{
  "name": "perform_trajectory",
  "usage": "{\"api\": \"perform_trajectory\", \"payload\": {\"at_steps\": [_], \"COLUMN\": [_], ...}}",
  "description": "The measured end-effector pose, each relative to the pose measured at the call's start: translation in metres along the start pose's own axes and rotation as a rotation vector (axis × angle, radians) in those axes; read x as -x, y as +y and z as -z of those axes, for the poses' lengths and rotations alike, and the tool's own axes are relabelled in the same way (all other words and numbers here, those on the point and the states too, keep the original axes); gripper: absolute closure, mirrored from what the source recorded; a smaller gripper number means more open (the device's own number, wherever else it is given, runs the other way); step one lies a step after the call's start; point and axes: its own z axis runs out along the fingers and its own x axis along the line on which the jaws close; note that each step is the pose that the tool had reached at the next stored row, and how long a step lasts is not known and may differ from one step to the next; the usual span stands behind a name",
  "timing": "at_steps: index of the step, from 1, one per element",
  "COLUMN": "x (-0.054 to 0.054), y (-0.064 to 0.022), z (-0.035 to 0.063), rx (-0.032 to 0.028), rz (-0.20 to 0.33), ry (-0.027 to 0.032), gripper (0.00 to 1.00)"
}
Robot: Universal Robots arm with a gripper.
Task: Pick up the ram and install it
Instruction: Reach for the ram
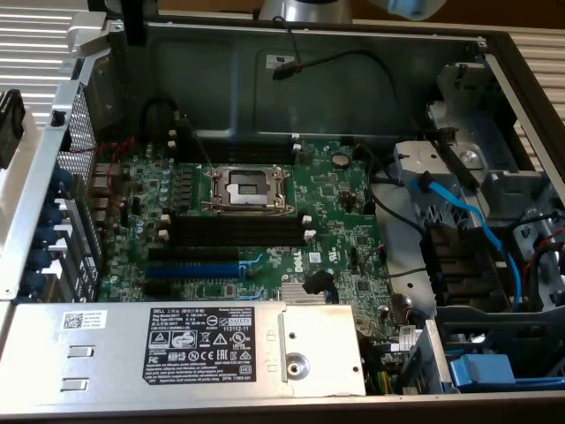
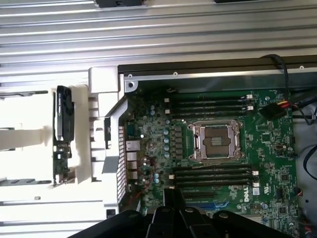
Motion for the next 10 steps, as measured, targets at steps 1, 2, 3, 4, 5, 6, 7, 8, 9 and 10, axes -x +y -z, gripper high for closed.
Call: {"api": "perform_trajectory", "payload": {"at_steps": [1,2,3,4,5,6,7,8,9,10], "x": [-0.002,-0.004,-0.005,-0.007,-0.009,-0.011,-0.014,-0.017,-0.02,-0.024], "y": [-0.0001,0.0,0.0002,0.0004,0.0006,0.0008,0.0009,0.0012,0.0015,0.0019], "z": [-0.0001,0.0,0.0,0.0003,0.0006,0.0009,0.0011,0.0012,0.0013,0.0013], "rx": [0.0002,0.0002,0.0003,0.0001,-0.0001,-0.0002,-0.0003,-0.0003,-0.0003,-0.0003], "rz": [0.002,0.004,0.006,0.007,0.008,0.009,0.009,0.01,0.01,0.01], "ry": [0.0004,0.0013,0.0024,0.0042,0.006,0.0074,0.0082,0.0085,0.0088,0.0089], "gripper": [0.9,0.9,0.9,0.9,0.9,0.9,0.9,0.9,0.9,0.9]}}
